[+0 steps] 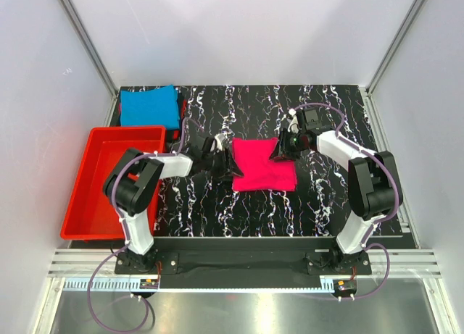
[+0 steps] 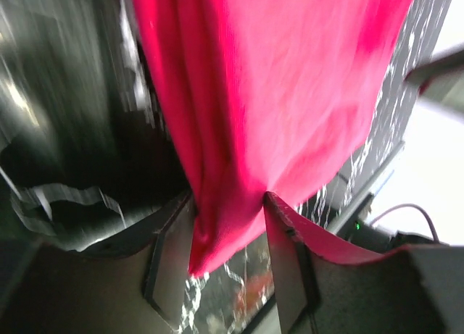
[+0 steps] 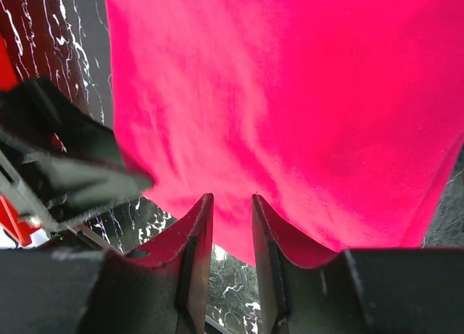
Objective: Fold and stack the t-shirts
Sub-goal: Neatly place the folded tshirt to the corner
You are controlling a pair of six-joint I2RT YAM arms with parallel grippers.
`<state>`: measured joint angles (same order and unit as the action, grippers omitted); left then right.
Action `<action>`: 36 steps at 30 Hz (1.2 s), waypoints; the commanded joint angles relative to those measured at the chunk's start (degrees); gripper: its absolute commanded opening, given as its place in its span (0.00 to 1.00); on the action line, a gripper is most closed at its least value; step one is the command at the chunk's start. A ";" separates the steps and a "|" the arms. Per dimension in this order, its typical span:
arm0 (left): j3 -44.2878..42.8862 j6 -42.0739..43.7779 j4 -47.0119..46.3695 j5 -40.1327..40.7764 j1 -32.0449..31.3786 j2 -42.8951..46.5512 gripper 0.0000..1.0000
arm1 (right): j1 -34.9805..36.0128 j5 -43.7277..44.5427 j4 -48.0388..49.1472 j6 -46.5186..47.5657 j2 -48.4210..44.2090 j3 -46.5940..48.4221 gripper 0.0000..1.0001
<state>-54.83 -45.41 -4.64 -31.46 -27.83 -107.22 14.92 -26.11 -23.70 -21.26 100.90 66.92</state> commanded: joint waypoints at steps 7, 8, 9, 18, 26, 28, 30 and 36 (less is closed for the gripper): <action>-12.39 9.96 11.02 6.23 7.26 -0.69 0.63 | 0.46 1.41 1.20 -1.16 -5.10 -1.87 0.35; -15.98 10.94 12.45 7.11 7.36 -1.75 0.63 | 0.55 1.41 1.12 -1.24 -5.97 -2.05 0.36; -17.14 11.65 14.12 7.55 7.27 -2.90 0.63 | 0.46 1.32 1.03 -1.33 -6.24 -2.14 0.36; -25.23 13.24 13.25 6.32 6.31 -14.59 0.63 | 0.46 1.06 2.61 -1.77 -9.32 -3.45 0.36; -26.82 12.63 15.37 8.88 4.19 -17.14 0.61 | 0.55 0.36 3.49 -1.33 -10.46 -4.42 0.36; -26.82 11.83 14.58 8.52 3.93 -17.32 0.59 | 0.55 0.36 3.40 -1.16 -10.64 -4.25 0.36; -27.70 11.83 15.54 9.31 3.32 -17.93 0.59 | 0.46 0.36 3.05 -0.72 -10.90 -4.16 0.36; -29.10 11.39 16.60 9.58 2.79 -20.13 0.29 | 0.46 0.36 3.31 -0.80 -12.31 -4.95 0.36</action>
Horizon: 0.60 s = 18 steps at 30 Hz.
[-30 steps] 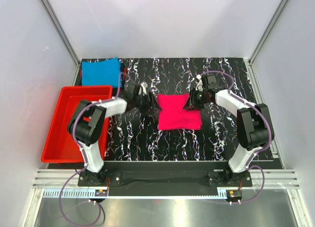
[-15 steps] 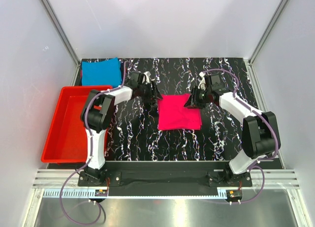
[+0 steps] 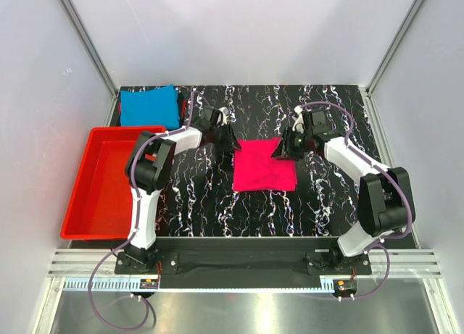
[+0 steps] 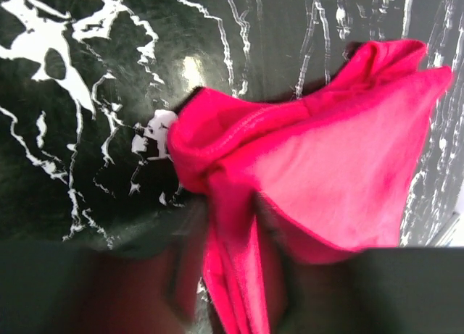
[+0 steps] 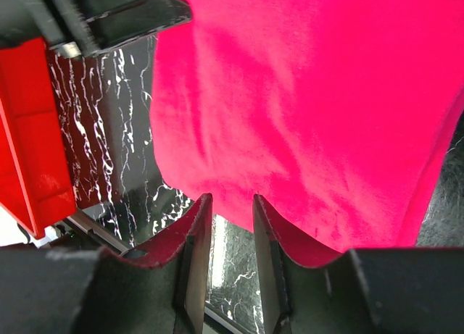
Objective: Fold and stack the t-shirts
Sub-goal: Neatly place the folded tshirt to the corner
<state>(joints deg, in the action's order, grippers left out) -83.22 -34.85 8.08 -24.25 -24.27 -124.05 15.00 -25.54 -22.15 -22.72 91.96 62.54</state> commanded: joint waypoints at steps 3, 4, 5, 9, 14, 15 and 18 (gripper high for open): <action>-0.98 1.54 3.61 2.89 -1.04 -1.82 0.00 | 0.38 -0.39 2.20 0.13 -4.25 -1.28 0.36; -1.68 1.89 4.57 2.81 -1.04 -1.29 0.00 | 0.38 -0.56 2.29 0.13 -4.68 -1.37 0.36; -2.47 2.50 7.80 3.85 -1.04 -0.59 0.00 | 0.38 -0.56 2.11 0.13 -4.95 -1.37 0.36; -7.82 8.28 17.81 10.17 -0.95 2.93 0.00 | 0.46 -0.56 2.11 -0.22 -6.97 -1.55 0.37; -12.58 13.05 23.83 15.45 -0.08 4.25 0.00 | 0.38 -0.21 2.20 -0.31 -9.34 -1.63 0.38; -12.75 14.01 24.00 16.07 0.01 5.39 0.00 | 0.38 -0.21 2.37 -0.31 -9.52 -1.72 0.38; -14.07 15.07 24.79 19.32 0.19 7.93 0.00 | 0.38 -0.48 2.99 -0.31 -10.57 -2.42 0.38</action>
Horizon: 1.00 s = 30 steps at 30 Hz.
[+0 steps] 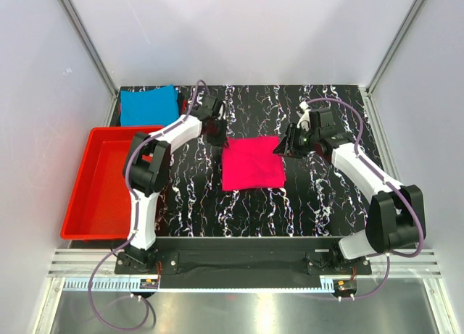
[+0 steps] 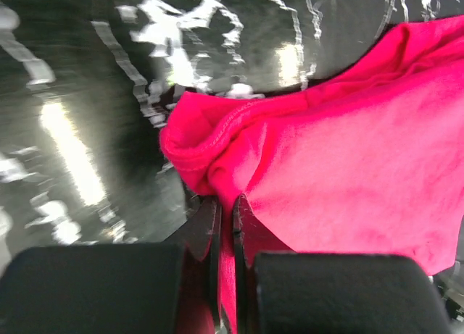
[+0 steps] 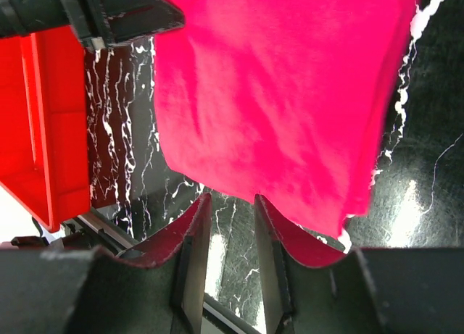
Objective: Fold and stack the t-shirts
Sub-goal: Neatly place the folded tshirt to the corner
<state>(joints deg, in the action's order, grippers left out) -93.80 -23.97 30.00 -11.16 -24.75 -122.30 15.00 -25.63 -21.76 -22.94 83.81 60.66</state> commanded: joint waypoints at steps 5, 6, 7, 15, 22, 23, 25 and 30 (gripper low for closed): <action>-8.14 6.29 9.00 13.41 0.67 7.17 0.00 | 0.29 -0.65 2.42 0.61 -2.69 -0.28 0.38; -9.98 7.69 10.33 14.92 0.67 6.73 0.00 | 0.29 -0.65 2.42 0.70 -2.77 -0.20 0.38; -10.87 8.40 11.39 16.50 0.67 6.64 0.00 | 0.29 -0.74 2.60 0.62 -2.86 -0.20 0.39; -16.58 15.61 14.21 23.72 4.71 6.81 0.00 | 0.29 -0.83 4.62 0.09 -2.95 -0.81 0.39; -31.76 21.06 17.98 24.08 9.89 4.00 0.00 | 0.29 1.19 5.76 1.05 -3.22 -0.99 0.40; -33.80 22.72 18.60 24.95 10.25 3.13 0.00 | 0.29 1.37 5.59 1.23 -3.21 -0.73 0.40; -36.18 25.01 18.35 25.83 11.65 2.68 0.00 | 0.29 1.98 4.71 2.28 -2.69 -0.20 0.40; -38.74 33.28 11.50 26.80 14.99 2.16 0.00 | 0.29 4.44 3.48 4.04 -2.60 0.60 0.40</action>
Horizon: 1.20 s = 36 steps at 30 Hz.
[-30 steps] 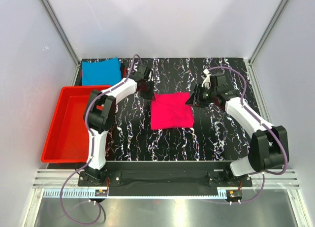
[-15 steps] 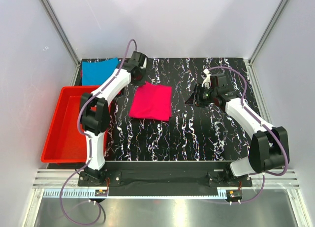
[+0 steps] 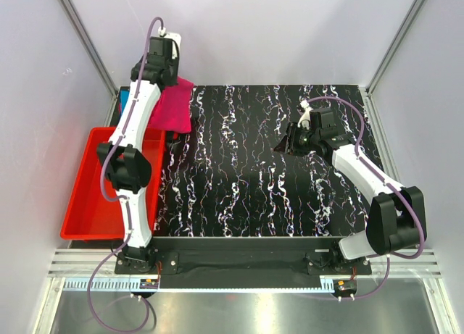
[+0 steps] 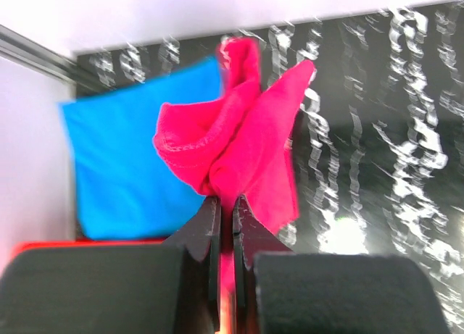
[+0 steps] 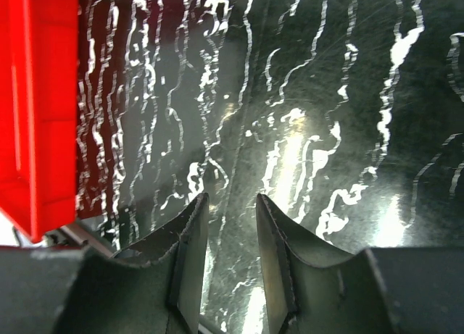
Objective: Fold and stack the t-shirts
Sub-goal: Neatly place the folded tshirt to the corner
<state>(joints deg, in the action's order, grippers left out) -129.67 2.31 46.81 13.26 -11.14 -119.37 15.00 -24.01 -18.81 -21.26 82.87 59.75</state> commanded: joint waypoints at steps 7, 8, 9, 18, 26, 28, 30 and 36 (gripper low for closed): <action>-4.63 8.59 -11.54 -0.25 9.01 -5.25 0.00 | 0.03 5.28 -0.62 3.85 -2.19 1.78 0.41; -4.46 9.55 -12.61 -1.03 9.64 -6.13 0.00 | 0.02 5.55 -0.88 3.85 -2.10 2.13 0.41; -4.63 9.91 -13.57 -2.00 10.25 -6.57 0.00 | -0.15 5.99 -0.97 3.94 -2.10 2.22 0.41; -5.51 3.77 -23.69 -13.68 19.04 -12.64 0.00 | -0.41 6.78 -0.62 4.29 -0.87 3.18 0.41; -2.97 6.82 -25.27 -15.81 21.07 -9.93 0.00 | -0.68 7.57 -0.53 4.47 0.97 3.45 0.41; -1.73 7.54 -26.24 -16.33 21.59 -9.04 0.00 | -0.77 7.66 -0.44 4.29 1.07 3.45 0.41; -2.52 8.15 -26.42 -16.60 22.03 -9.74 0.00 | -0.85 7.49 -0.35 4.29 0.89 3.36 0.41; -5.24 7.10 -27.73 -17.65 22.65 -14.31 0.00 | -0.85 7.57 -0.53 4.38 0.36 3.18 0.41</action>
<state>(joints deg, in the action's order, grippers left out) -131.59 9.02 26.02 -3.07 10.55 -133.60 14.46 -17.41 -19.84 -17.78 83.90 60.75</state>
